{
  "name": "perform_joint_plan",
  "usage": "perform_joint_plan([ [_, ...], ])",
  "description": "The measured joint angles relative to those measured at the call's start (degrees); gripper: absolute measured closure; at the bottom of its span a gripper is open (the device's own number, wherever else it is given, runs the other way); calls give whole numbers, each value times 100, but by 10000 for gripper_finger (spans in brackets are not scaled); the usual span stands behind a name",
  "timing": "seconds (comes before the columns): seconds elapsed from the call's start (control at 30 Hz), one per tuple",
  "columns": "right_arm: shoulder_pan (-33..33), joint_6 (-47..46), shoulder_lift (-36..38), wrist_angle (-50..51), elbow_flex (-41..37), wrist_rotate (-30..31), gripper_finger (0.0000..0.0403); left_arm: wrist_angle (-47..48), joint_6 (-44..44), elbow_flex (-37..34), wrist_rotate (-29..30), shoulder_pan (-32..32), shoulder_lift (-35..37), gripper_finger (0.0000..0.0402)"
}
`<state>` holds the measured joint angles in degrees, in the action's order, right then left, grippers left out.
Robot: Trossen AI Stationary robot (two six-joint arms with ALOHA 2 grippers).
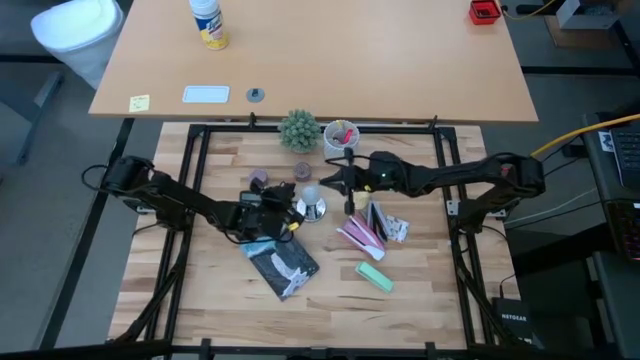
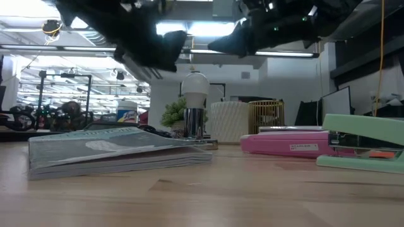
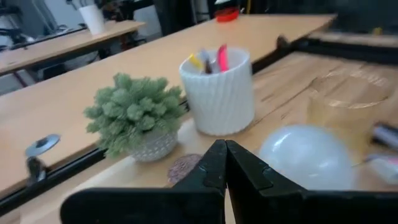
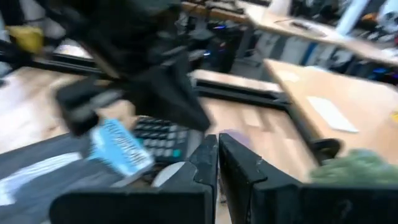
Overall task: Screw lightbulb
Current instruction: Insert the lightbulb into the lamp
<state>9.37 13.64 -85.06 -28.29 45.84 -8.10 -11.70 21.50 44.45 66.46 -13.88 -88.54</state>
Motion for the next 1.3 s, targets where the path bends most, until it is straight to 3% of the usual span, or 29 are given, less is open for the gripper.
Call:
perform_joint_plan([
  [0.17,4,341,53,-1,4,410,382,-287,-329,2,-431,-290,28,401],
  [0.3,34,363,-218,-21,4,452,382,-232,-103,2,-1007,-353,-121,401],
  [0.43,139,366,-552,-57,4,455,382,-280,96,2,-1174,-347,-304,402],
  [0.67,189,279,-921,-29,2,445,382,-282,292,2,-1154,-268,-546,401],
  [0.83,199,-111,-1064,-16,7,-68,382,-223,380,1,-944,-220,-578,401],
  [1.07,86,-263,-1069,97,7,-188,382,-114,279,-2,-643,-167,-580,402],
  [1.3,-151,-313,-1069,160,2,-454,382,301,897,-4,-483,70,-578,402],
])
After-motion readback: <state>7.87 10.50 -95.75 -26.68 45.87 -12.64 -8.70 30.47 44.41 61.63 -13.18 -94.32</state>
